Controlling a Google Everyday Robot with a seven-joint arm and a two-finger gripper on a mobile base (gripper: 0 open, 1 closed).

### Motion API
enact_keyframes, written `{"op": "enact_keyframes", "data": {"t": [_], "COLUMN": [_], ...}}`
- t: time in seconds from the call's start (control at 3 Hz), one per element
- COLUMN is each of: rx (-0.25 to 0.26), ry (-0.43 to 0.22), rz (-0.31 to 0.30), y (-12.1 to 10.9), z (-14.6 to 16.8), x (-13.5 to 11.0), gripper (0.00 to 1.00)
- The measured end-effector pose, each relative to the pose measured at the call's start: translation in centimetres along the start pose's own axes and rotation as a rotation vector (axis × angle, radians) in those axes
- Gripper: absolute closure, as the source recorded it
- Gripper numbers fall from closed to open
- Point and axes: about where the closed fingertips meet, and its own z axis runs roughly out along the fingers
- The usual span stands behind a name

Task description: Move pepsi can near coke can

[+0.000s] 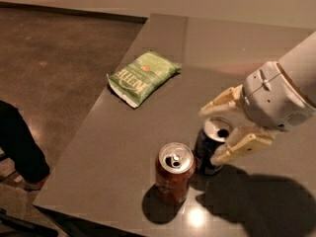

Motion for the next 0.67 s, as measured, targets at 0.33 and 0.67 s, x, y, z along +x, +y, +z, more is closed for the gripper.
{"op": "enact_keyframes", "data": {"t": [0.33, 0.67], "rx": [0.001, 0.001], "ry": [0.0, 0.0], "rz": [-0.002, -0.002], "y": [0.03, 0.03], "z": [0.0, 0.0], "x": [-0.12, -0.13], "gripper": [0.0, 0.0]}}
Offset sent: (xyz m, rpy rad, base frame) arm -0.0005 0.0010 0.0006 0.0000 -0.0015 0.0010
